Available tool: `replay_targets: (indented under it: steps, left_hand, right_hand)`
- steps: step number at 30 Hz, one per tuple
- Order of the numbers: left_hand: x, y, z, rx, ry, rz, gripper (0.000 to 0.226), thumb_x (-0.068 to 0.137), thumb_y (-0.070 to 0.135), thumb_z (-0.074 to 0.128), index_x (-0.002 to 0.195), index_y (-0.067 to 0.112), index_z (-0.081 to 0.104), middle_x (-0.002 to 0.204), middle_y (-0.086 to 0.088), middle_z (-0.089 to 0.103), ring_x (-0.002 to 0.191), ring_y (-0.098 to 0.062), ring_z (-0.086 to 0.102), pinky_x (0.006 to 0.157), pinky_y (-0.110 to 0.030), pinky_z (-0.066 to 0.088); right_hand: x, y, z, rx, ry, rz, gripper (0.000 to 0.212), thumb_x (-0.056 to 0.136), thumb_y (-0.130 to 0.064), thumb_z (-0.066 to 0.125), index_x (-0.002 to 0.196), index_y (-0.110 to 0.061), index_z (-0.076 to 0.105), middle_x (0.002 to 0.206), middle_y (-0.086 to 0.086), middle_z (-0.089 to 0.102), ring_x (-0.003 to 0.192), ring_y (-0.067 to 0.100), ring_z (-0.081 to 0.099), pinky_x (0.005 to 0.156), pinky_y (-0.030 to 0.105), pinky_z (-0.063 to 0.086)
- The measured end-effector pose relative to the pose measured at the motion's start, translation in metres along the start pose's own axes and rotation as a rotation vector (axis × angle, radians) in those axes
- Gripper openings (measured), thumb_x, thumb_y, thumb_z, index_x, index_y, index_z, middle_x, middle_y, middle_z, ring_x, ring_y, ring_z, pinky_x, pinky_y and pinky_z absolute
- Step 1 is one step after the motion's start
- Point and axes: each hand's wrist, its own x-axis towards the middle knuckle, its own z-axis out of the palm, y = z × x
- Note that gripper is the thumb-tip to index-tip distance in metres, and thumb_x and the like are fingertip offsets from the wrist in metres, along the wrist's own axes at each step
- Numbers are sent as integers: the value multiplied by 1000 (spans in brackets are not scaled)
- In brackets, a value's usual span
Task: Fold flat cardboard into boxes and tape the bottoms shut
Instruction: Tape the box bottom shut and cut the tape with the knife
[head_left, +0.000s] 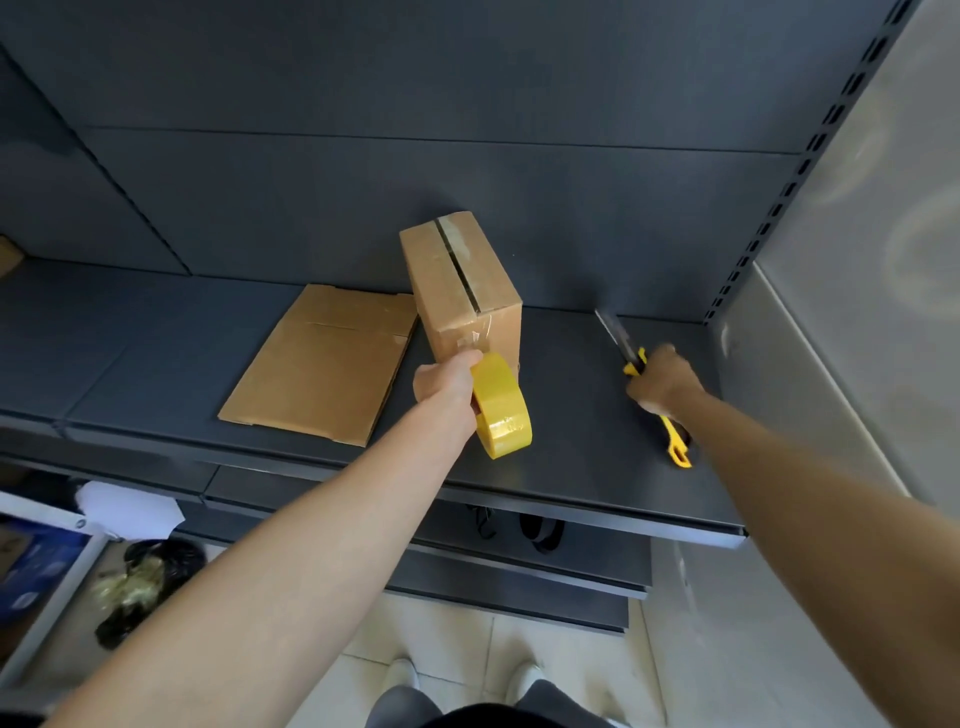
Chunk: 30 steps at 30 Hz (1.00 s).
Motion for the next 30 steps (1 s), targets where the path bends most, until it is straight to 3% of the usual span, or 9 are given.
replay_targets:
  steps: [5, 9, 12, 17, 20, 23, 26, 28, 30]
  left_hand:
    - [-1, 1, -1, -18, 5, -11, 46, 79, 14, 75, 119, 6, 53, 111, -16, 63, 96, -31, 64, 87, -47, 53]
    - [2, 2, -3, -28, 8, 4, 46, 77, 11, 76, 117, 2, 55, 109, -18, 65, 92, -34, 64, 85, -48, 54]
    - [7, 5, -8, -2, 11, 6, 50, 77, 11, 76, 121, 0, 54, 112, -19, 65, 95, -35, 65, 88, -48, 53]
    - [18, 9, -13, 56, 34, 42, 53, 75, 15, 78, 121, -1, 55, 114, -18, 65, 99, -34, 65, 90, -46, 52]
    - [20, 7, -13, 169, 83, 112, 37, 77, 24, 79, 100, 3, 58, 99, -8, 65, 82, -24, 61, 75, -29, 48]
    - [21, 4, -14, 168, 78, 167, 28, 79, 23, 77, 88, 7, 56, 91, -8, 64, 78, -24, 60, 68, -30, 47]
    - [18, -7, -23, 7, 0, 146, 23, 82, 17, 75, 77, 14, 52, 83, -4, 64, 71, -20, 60, 61, -28, 50]
    - [13, -13, -28, -79, -99, 108, 19, 83, 14, 73, 83, 16, 54, 86, -3, 65, 73, -20, 62, 61, -31, 52]
    - [12, -16, -29, -103, -171, 75, 23, 84, 10, 70, 97, 14, 51, 96, -8, 65, 82, -28, 65, 70, -39, 57]
  right_hand:
    - [-24, -82, -18, 270, -21, -436, 28, 85, -18, 64, 100, -15, 41, 82, -2, 51, 74, 17, 50, 56, 29, 38]
    - [-42, -134, -17, 152, -67, -622, 41, 81, -33, 72, 110, -23, 44, 85, -6, 55, 71, 11, 54, 54, 25, 38]
    - [-46, -153, -13, -76, -59, -628, 65, 78, -45, 74, 132, -24, 44, 104, 1, 59, 83, 20, 59, 64, 30, 48]
    - [-46, -164, -3, -145, 16, -591, 78, 74, -54, 73, 139, -23, 43, 121, 5, 59, 99, 25, 60, 70, 32, 47]
    - [-48, -167, -1, -155, 23, -576, 79, 72, -57, 74, 137, -22, 45, 118, 5, 60, 90, 22, 57, 66, 31, 46]
    - [-47, -168, 0, -140, 23, -556, 81, 71, -57, 75, 138, -21, 45, 122, 5, 60, 101, 25, 60, 68, 31, 45]
    - [-46, -167, 2, -108, 13, -541, 86, 72, -54, 75, 143, -22, 39, 130, 5, 55, 112, 26, 57, 72, 30, 43]
    - [-46, -166, 4, -94, 18, -538, 84, 73, -52, 75, 143, -22, 39, 131, 4, 55, 112, 26, 57, 73, 30, 44]
    - [-47, -166, 6, -93, 26, -541, 82, 74, -52, 74, 143, -22, 40, 127, 5, 57, 108, 25, 59, 72, 31, 45]
